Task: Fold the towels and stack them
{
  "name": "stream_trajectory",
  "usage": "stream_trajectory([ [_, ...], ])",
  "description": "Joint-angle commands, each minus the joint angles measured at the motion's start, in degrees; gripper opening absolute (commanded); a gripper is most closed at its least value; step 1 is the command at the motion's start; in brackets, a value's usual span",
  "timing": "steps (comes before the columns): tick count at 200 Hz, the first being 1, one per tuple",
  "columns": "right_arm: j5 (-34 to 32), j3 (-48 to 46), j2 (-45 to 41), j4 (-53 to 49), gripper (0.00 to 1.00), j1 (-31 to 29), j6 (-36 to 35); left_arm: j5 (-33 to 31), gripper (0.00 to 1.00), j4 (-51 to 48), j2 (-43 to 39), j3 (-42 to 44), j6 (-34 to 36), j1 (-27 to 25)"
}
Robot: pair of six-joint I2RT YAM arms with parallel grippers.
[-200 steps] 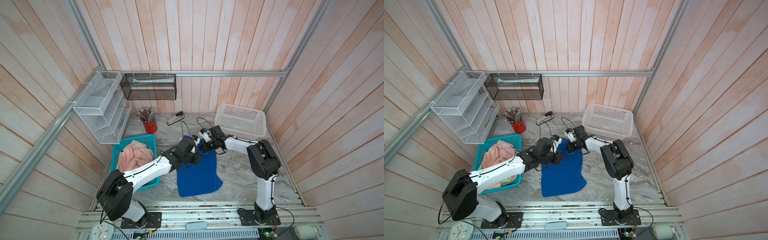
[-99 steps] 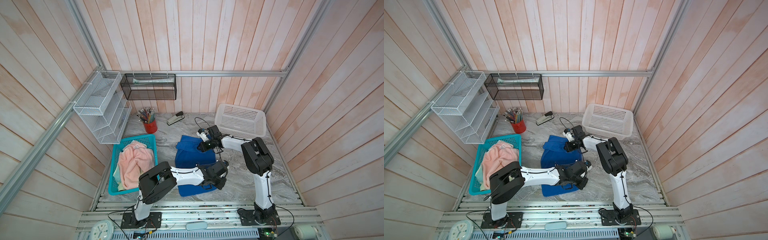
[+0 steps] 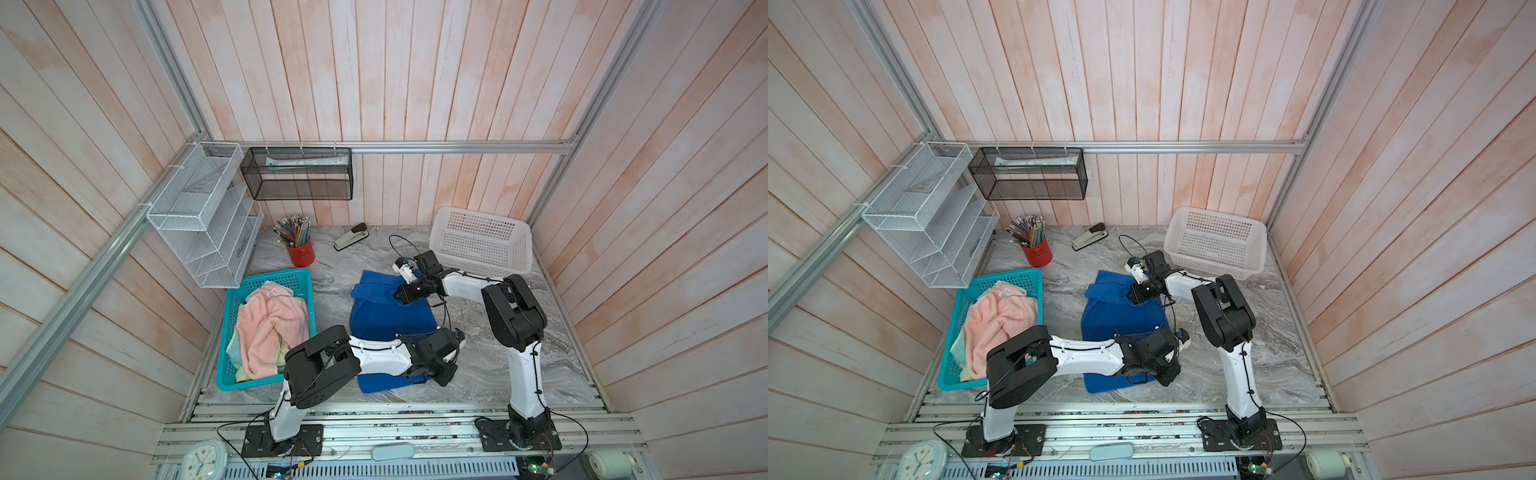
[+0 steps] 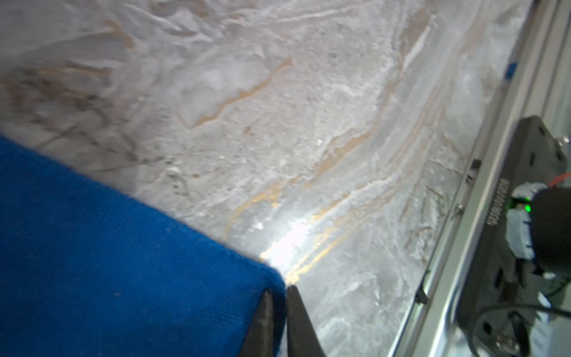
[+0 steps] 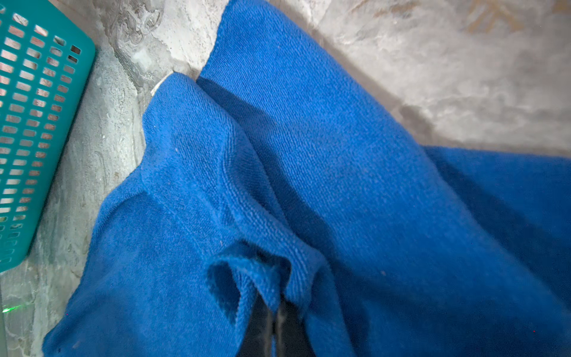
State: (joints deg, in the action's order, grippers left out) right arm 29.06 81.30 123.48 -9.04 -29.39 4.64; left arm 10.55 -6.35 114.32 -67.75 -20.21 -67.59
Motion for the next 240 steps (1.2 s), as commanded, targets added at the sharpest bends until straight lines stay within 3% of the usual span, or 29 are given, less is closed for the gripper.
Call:
stream_trajectory([
  [1,-1.4,0.5,1.0,-4.0,0.0,-0.3,-0.7,4.4,0.13,-2.1,-0.7,4.3,3.9,-2.0],
  [15,-1.4,0.4,0.9,-4.0,0.0,-0.3,-0.6,4.5,0.15,-0.9,-2.5,5.9,4.4,-2.1],
  [44,-2.2,-0.5,-1.3,-4.3,0.0,-0.3,-0.4,-1.1,0.31,-1.3,-8.8,6.0,4.6,-1.7],
  [67,-4.7,-1.4,-4.2,-4.5,0.0,-0.3,-0.6,-4.0,0.35,-1.5,-15.9,5.5,2.3,1.2],
  [102,-7.1,-2.2,-7.2,-5.2,0.0,-0.3,-1.8,-4.3,0.35,-1.4,-27.2,9.2,-5.7,12.2],
  [128,-7.4,-3.4,-8.8,-4.9,0.0,-0.3,-2.0,-3.2,0.36,-7.6,-30.5,9.0,-12.8,27.4],
  [155,-7.0,-4.4,-10.0,-4.0,0.0,-0.3,-1.5,2.8,0.37,-6.6,-26.6,10.3,-16.1,41.8],
  [175,-6.8,-4.8,-10.7,-3.5,0.0,-0.3,-1.1,7.4,0.37,-5.9,-19.5,8.1,-16.7,48.9],
  [240,-7.3,-6.3,-13.2,-3.1,0.0,-0.3,-0.4,11.6,0.38,-4.5,-3.6,1.0,-14.2,53.9],
])
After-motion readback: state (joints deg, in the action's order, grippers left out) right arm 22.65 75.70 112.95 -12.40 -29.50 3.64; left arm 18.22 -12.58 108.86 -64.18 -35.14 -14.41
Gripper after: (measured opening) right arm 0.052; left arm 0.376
